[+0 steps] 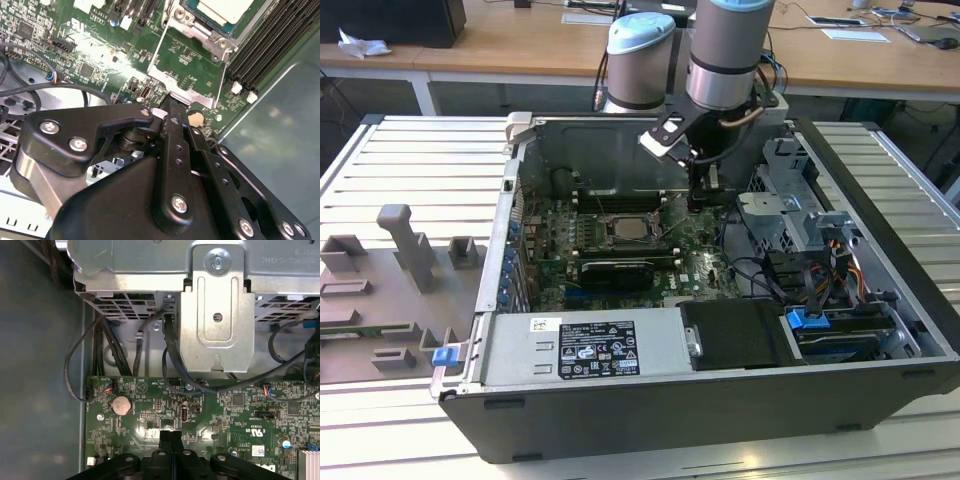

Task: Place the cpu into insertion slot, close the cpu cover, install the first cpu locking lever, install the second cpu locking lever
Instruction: 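Close the cpu cover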

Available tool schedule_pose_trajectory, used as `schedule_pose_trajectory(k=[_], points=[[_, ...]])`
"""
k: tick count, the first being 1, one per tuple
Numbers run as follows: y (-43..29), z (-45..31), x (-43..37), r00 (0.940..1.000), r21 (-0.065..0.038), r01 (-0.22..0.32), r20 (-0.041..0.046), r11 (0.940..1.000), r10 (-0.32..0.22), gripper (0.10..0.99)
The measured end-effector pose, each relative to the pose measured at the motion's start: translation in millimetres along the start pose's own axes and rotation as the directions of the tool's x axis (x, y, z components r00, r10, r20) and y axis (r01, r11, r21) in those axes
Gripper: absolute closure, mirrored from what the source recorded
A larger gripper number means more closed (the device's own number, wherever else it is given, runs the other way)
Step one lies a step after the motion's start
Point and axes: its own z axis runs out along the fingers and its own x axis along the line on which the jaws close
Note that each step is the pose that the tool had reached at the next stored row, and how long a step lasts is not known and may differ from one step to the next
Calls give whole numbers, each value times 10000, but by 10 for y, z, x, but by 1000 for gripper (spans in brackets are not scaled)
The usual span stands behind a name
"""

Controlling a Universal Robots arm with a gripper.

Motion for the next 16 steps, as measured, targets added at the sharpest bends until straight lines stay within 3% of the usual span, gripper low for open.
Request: schedule_pose_trajectory(k=[7, 8, 9, 11, 16], points=[[-115, -25, 2, 10000, 13, 0, 1, 10000, 0, 980], [-157, -27, 3, 10000, 13, 0, 2, 10000, 0, 980], [-255, -30, 5, 10000, 13, 0, 1, 10000, 0, 980], [-321, -32, 6, 10000, 13, 0, 1, 10000, 0, 980], [-363, -33, 7, 10000, 13, 0, 1, 10000, 0, 980]])
